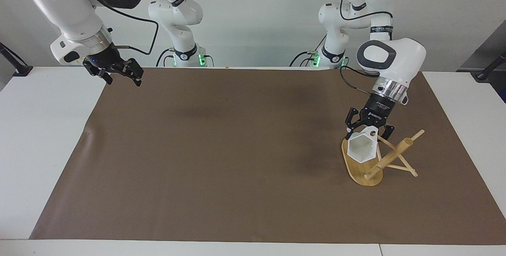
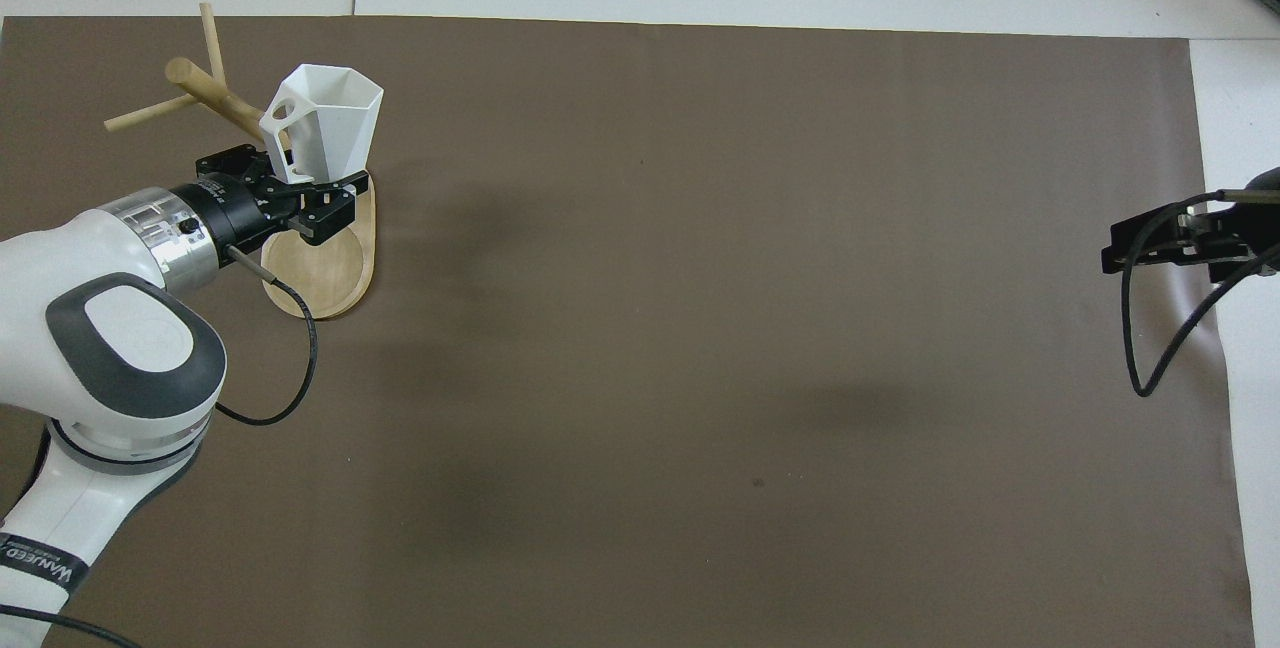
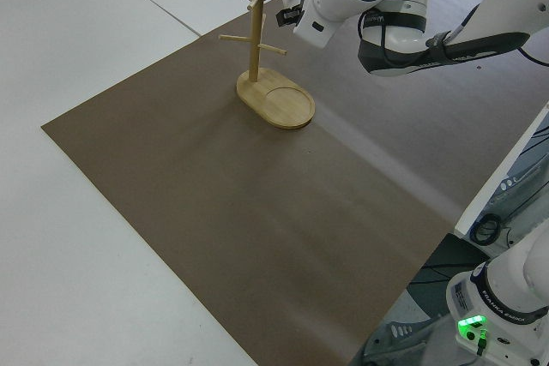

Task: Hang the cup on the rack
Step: 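Move the cup with the left gripper onto a wooden rack peg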

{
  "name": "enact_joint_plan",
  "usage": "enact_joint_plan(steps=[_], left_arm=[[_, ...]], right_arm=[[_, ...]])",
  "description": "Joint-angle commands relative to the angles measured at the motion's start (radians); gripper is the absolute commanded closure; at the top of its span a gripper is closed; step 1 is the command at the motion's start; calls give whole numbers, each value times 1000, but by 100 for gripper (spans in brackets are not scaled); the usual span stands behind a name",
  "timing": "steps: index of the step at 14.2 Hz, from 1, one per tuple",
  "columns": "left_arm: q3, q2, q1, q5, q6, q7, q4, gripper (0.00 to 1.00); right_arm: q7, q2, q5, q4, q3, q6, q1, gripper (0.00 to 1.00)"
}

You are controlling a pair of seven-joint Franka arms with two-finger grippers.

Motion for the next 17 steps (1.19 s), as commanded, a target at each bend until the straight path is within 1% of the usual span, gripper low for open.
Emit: enact_joint_plan(steps=[1, 8, 10, 17], left_arm=[[0, 21, 10, 15, 15, -35, 19, 100], [2, 21, 24, 15, 16, -87, 17, 100], [2, 21, 24, 13, 24, -105, 14, 100], [2, 21, 24, 13, 47, -170, 8, 100]], right_arm=[[4, -11, -17, 10, -8, -14, -4, 0], [-13, -11, -21, 10, -25, -1, -9, 0], [-26, -9, -29, 10, -30, 19, -10, 0], [-24, -11, -24, 6, -35, 19, -27, 0]])
